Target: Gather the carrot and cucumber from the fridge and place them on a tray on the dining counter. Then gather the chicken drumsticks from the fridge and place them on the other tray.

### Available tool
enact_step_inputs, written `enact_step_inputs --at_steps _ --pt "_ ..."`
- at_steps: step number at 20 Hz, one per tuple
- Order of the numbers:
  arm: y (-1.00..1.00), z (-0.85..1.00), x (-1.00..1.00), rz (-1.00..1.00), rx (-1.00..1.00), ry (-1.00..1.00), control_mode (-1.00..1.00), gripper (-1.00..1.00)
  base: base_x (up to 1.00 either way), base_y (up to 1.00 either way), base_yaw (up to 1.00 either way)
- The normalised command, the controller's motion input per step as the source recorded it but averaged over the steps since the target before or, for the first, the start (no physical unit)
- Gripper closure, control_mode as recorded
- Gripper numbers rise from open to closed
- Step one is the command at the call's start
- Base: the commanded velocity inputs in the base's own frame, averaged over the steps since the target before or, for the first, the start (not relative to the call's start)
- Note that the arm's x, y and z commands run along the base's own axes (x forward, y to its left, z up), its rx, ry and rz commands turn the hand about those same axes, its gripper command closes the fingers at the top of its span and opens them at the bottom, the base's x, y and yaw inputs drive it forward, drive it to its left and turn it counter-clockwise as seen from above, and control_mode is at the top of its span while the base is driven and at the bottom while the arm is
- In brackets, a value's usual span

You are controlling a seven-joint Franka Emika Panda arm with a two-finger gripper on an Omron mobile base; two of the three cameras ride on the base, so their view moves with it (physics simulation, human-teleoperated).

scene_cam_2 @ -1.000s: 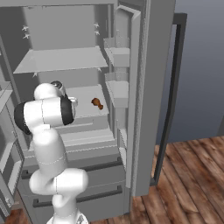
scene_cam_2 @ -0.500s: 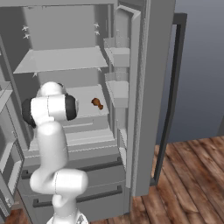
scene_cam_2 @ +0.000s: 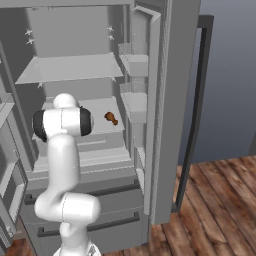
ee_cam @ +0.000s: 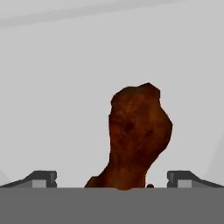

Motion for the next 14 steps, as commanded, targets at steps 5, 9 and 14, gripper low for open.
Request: enact_step_inputs --at_steps 5,9,14 --pt "0.13 -0.26 0.13 -0.03 -0.01 0.0 -1.0 1.0 0.0 0.0 0.0" --pt "0.0 -0.31 0.0 -0.07 0.0 0.0 -1.0 1.0 0.0 0.0 0.0" --pt "0.0 -0.25 -0.03 -0.08 0.0 -0.01 -1.0 1.0 0.0 0.0 0.0"
